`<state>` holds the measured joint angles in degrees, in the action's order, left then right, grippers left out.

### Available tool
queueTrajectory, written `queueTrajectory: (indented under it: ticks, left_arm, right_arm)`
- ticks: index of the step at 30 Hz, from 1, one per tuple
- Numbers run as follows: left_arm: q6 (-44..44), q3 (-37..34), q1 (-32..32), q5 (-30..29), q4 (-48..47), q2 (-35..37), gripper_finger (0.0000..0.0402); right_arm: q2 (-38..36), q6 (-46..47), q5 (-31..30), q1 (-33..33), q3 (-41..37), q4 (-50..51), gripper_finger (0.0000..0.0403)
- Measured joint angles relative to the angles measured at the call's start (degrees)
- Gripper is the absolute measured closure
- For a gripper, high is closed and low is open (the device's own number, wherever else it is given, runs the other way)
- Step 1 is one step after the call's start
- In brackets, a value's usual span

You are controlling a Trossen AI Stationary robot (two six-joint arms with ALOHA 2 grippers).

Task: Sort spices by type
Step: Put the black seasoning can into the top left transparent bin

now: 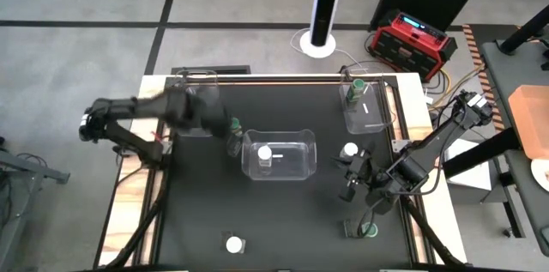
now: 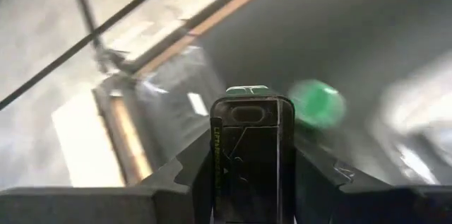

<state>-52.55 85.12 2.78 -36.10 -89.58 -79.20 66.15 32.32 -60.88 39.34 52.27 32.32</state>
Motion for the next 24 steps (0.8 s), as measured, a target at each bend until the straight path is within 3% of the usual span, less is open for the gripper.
queueTrajectory:
  ticks: [5, 12, 19, 24]
  left_arm:
    - [13.62, -3.13, 18.11, 1.56, 7.97, 5.32, 0.0281]
    - [29.02, -13.59, 40.32, 16.54, 24.95, 11.89, 0.0282]
    - [35.01, -23.05, 47.73, 18.75, 30.25, 10.36, 0.0283]
    - [37.10, -25.22, 50.36, 18.85, 33.12, 6.42, 0.0283]
  right_arm:
    - [0.00, -0.41, 0.41, -0.01, 0.00, 0.02, 0.0394]
    - [-0.07, -1.91, 0.90, -0.04, 0.00, 0.00, 0.0394]
    - [-0.35, -2.60, 1.33, -1.73, 0.00, -1.22, 0.0394]
    - [-0.35, -3.00, 2.43, -4.22, 0.00, -1.47, 0.0394]
